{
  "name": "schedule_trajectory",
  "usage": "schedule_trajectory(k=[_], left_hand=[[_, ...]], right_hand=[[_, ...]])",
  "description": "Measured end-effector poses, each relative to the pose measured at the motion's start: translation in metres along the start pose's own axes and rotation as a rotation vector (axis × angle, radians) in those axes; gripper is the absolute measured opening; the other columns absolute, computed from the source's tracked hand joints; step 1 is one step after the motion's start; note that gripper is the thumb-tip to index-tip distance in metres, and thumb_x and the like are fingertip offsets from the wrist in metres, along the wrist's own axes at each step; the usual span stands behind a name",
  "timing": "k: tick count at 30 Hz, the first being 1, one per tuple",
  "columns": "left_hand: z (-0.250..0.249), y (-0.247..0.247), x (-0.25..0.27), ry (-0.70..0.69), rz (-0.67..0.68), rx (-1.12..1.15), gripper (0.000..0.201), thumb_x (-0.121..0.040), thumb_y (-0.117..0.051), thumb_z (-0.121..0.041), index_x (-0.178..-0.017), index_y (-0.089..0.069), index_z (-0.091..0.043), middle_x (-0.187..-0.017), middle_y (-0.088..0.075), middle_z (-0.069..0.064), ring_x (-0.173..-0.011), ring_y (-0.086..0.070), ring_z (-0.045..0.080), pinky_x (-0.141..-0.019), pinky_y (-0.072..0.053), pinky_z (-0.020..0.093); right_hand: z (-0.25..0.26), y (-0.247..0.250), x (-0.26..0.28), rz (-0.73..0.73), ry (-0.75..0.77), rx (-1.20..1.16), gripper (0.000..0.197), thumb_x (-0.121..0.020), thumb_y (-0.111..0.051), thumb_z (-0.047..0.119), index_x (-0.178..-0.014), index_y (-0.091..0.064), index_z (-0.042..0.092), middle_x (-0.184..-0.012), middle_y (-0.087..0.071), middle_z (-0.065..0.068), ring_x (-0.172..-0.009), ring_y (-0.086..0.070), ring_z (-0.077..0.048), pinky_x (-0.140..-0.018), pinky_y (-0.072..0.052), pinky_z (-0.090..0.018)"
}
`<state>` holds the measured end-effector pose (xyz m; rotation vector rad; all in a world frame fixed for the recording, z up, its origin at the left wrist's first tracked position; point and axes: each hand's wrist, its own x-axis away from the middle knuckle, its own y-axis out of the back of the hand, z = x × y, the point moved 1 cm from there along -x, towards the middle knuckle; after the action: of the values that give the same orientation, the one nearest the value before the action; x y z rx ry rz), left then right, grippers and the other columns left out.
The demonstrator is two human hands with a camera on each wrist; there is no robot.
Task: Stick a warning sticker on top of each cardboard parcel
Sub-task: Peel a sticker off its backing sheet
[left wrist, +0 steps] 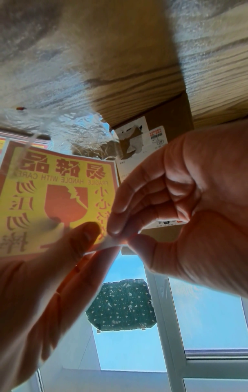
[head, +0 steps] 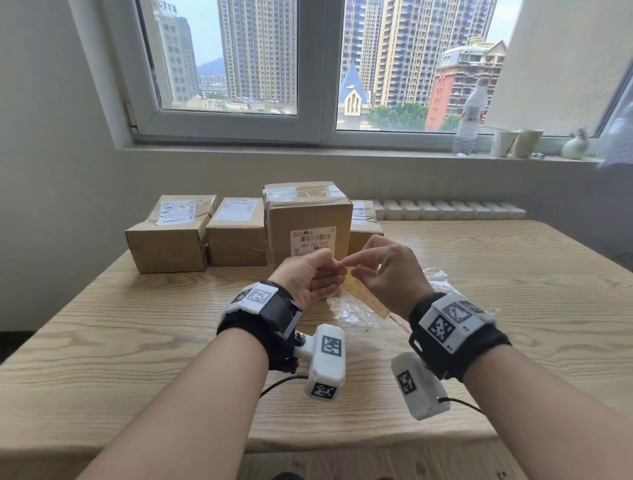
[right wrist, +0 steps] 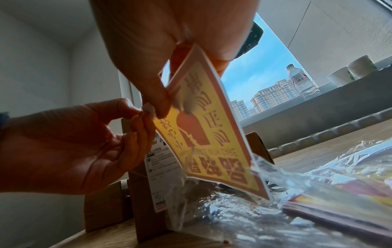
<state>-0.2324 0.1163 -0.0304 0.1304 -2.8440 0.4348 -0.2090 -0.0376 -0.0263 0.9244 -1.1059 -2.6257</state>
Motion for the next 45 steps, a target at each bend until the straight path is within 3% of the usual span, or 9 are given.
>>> schedule_trajectory(k=[4, 14, 24, 36, 39, 41, 44, 45], left_hand=[[0.0001, 0.0018, 0.0015, 0.018, 0.007, -0.010, 0.011, -0.083, -0.065, -0.011, -0.077, -0.067, -0.001, -0.067, -0.072, 0.010, -0.054, -0.068, 0.015, -0.057, -0.058, 0.023], [-0.0011, 0.0038, 0.0045, 0.057, 0.062, -0.013, 0.007, -0.085, -0.064, -0.004, -0.084, -0.068, 0.001, -0.077, -0.073, 0.012, -0.058, -0.069, 0.014, -0.060, -0.058, 0.023], [-0.0023, 0.0043, 0.0053, 0.059, 0.060, 0.012, 0.007, -0.083, -0.064, -0.004, -0.080, -0.068, 0.001, -0.071, -0.073, 0.013, -0.055, -0.070, 0.015, -0.057, -0.059, 0.024], [-0.0020, 0.0027, 0.0043, 0.063, 0.026, -0.003, 0.005, -0.082, -0.064, -0.002, -0.077, -0.065, 0.000, -0.064, -0.072, 0.010, -0.051, -0.068, 0.012, -0.051, -0.058, 0.021], [-0.0018, 0.0023, 0.0038, 0.051, 0.019, -0.018, 0.007, -0.081, -0.062, -0.001, -0.075, -0.065, -0.001, -0.064, -0.072, 0.009, -0.052, -0.068, 0.012, -0.054, -0.057, 0.021], [-0.0018, 0.0015, 0.0029, 0.024, 0.027, -0.049, 0.010, -0.082, -0.060, 0.000, -0.074, -0.065, -0.002, -0.062, -0.071, 0.008, -0.053, -0.067, 0.012, -0.059, -0.057, 0.021], [-0.0020, -0.0003, 0.0025, -0.032, 0.070, -0.160, 0.013, -0.084, -0.060, 0.000, -0.074, -0.066, -0.004, -0.061, -0.071, 0.006, -0.058, -0.068, 0.011, -0.069, -0.057, 0.022], [-0.0020, -0.0007, 0.0028, -0.047, 0.085, -0.196, 0.012, -0.084, -0.061, 0.000, -0.075, -0.067, -0.005, -0.063, -0.071, 0.006, -0.059, -0.069, 0.012, -0.070, -0.057, 0.022]], right_hand=[[-0.0011, 0.0002, 0.0007, -0.017, 0.014, 0.012, 0.022, -0.081, -0.073, 0.010, -0.092, -0.078, 0.029, -0.077, -0.055, 0.012, -0.073, -0.055, -0.008, -0.071, -0.052, -0.031], [-0.0001, 0.0005, 0.0006, -0.037, 0.009, 0.043, 0.020, -0.081, -0.073, 0.010, -0.092, -0.079, 0.026, -0.076, -0.055, 0.013, -0.073, -0.055, -0.008, -0.071, -0.049, -0.028], [0.0005, 0.0005, 0.0026, -0.041, 0.023, 0.049, 0.020, -0.082, -0.073, 0.010, -0.093, -0.079, 0.025, -0.078, -0.056, 0.010, -0.069, -0.052, -0.003, -0.068, -0.050, -0.028], [-0.0016, -0.0009, 0.0023, -0.012, 0.056, 0.092, 0.020, -0.082, -0.073, 0.011, -0.092, -0.078, 0.028, -0.076, -0.052, 0.014, -0.073, -0.053, -0.009, -0.069, -0.050, -0.030], [-0.0024, -0.0021, 0.0037, -0.011, 0.061, 0.064, 0.019, -0.081, -0.073, 0.014, -0.089, -0.079, 0.030, -0.074, -0.055, 0.016, -0.070, -0.056, -0.009, -0.067, -0.051, -0.031], [-0.0015, -0.0014, 0.0044, 0.002, 0.030, -0.005, 0.015, -0.078, -0.071, 0.019, -0.085, -0.079, 0.030, -0.073, -0.063, 0.015, -0.067, -0.060, -0.004, -0.065, -0.053, -0.027], [0.0011, 0.0025, 0.0026, 0.047, -0.056, -0.113, 0.008, -0.079, -0.072, 0.027, -0.081, -0.080, 0.024, -0.068, -0.070, 0.016, -0.063, -0.062, 0.007, -0.060, -0.045, -0.010], [0.0009, 0.0036, 0.0015, 0.048, -0.068, -0.133, 0.009, -0.079, -0.073, 0.028, -0.079, -0.080, 0.023, -0.067, -0.072, 0.015, -0.064, -0.063, 0.006, -0.061, -0.046, -0.010]])
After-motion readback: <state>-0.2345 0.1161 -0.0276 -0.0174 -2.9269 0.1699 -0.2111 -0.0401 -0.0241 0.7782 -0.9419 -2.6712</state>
